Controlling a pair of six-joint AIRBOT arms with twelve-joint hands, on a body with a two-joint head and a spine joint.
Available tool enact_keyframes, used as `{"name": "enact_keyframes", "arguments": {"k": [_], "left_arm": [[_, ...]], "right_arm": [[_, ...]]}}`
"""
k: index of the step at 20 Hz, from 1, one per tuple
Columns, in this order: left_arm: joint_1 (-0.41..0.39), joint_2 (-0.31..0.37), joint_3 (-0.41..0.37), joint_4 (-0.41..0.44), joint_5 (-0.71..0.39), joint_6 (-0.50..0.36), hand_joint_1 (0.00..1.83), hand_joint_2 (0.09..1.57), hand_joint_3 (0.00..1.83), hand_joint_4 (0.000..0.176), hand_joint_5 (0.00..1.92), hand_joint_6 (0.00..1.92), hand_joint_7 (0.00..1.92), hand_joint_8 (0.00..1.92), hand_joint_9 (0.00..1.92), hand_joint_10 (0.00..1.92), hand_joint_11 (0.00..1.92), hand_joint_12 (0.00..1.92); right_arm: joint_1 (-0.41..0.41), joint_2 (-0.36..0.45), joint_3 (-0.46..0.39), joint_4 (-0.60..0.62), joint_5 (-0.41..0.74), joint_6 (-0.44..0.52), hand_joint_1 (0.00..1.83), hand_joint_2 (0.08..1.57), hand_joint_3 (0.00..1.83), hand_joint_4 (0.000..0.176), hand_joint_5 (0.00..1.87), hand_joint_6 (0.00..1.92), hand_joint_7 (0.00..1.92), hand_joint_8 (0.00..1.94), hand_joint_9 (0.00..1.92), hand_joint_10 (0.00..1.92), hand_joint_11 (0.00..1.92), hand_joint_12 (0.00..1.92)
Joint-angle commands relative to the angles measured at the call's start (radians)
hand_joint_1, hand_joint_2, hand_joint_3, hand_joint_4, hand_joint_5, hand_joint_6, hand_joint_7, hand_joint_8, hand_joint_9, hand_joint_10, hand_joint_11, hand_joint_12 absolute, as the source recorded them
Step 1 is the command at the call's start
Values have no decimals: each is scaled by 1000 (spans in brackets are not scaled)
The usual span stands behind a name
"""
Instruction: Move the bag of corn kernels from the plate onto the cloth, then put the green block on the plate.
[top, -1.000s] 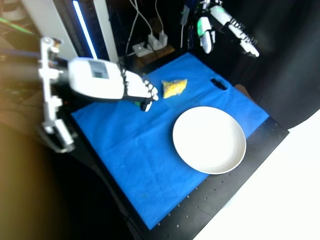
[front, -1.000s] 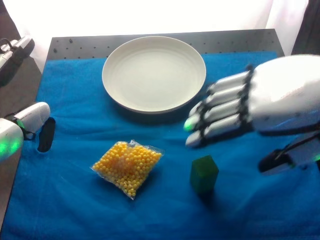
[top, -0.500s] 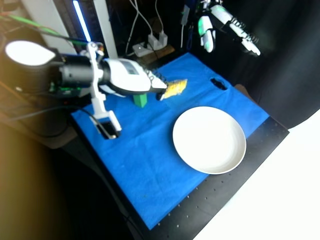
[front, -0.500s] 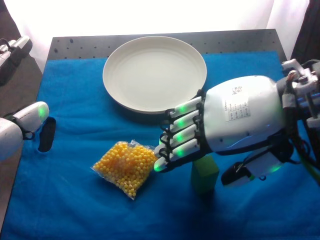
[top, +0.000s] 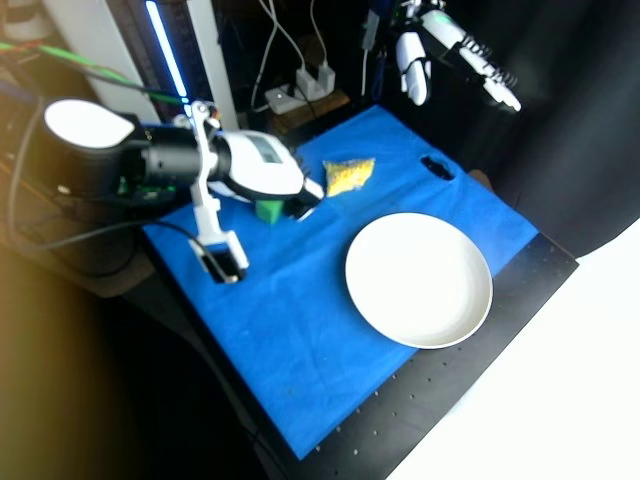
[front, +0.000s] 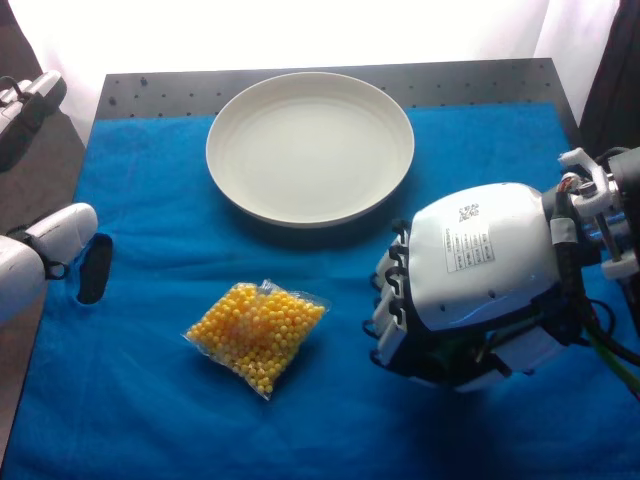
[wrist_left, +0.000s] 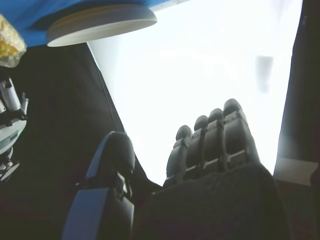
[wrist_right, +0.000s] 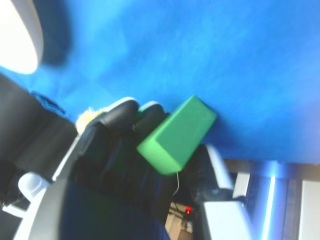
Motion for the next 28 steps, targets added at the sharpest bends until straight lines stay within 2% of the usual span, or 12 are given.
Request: {"name": "enact_keyframes", "arguments": {"k": [1,2,6,9,12,13,14,15,17,20,23,28], "left_arm": [[-5,1,5,22,-118,-1,439,1389,1,73,1,0,0,0,0,0,0,0],[-5,0,5,22,-118,-1,449,1386,0,73,0,0,0,0,0,0,0,0],[-5,-2,5,20,-119,-1,431,1391,2,54,0,0,0,0,0,0,1,0],[-4,-5,5,19,-119,-1,427,1406,3,77,8,2,0,0,0,0,0,0],[-3,-7,5,17,-118,-1,421,1372,0,70,6,1,0,0,0,0,7,4],[-2,-7,5,16,-118,-1,435,1366,0,68,7,1,0,0,0,0,1,0],[-1,-8,5,15,-118,-1,440,1372,0,58,7,0,0,0,0,0,3,1],[0,-8,4,15,-118,-1,448,1388,4,46,9,1,0,0,0,0,0,0],[1,-8,4,14,-118,-1,450,1387,2,51,13,3,0,0,0,0,0,0],[1,-10,4,14,-118,-1,470,1396,5,47,12,1,0,0,0,0,0,0],[1,-11,5,14,-118,-1,467,1385,0,65,13,2,0,0,0,0,0,0],[1,-14,6,14,-115,-1,499,1386,0,52,13,3,0,0,0,0,0,0]], "right_arm": [[3,3,0,45,17,6,1169,1224,0,0,726,1350,847,1298,858,1294,671,1618],[3,6,0,44,16,7,1317,1197,0,0,746,1237,798,1314,865,1361,716,1553],[3,7,1,56,16,7,1325,1245,0,0,725,1491,606,1334,773,1398,589,1477],[4,10,-8,85,20,6,1147,1298,11,0,621,1602,666,1455,695,1334,522,1564],[28,69,-45,199,32,-99,1306,1251,0,0,667,1240,703,1552,769,1493,629,1622],[39,85,-58,227,34,-133,1345,1204,0,0,762,1213,759,1343,836,1409,643,1615],[53,100,-70,248,36,-165,1337,1243,0,0,631,1275,719,1420,773,1546,572,1685],[70,111,-80,263,38,-189,1238,1237,0,0,636,1304,847,1380,782,1390,609,1681],[104,124,-90,266,45,-200,1201,1258,1,0,577,1370,854,1423,841,1398,673,1710],[141,126,-91,254,53,-203,1231,1181,0,0,854,1023,889,1385,890,1354,739,1622],[157,119,-76,255,50,-204,1231,1199,3,0,885,952,774,1572,842,1557,821,1679],[212,76,-14,255,-21,-204,1342,1217,0,0,711,1450,745,1236,792,1394,681,1576]]}}
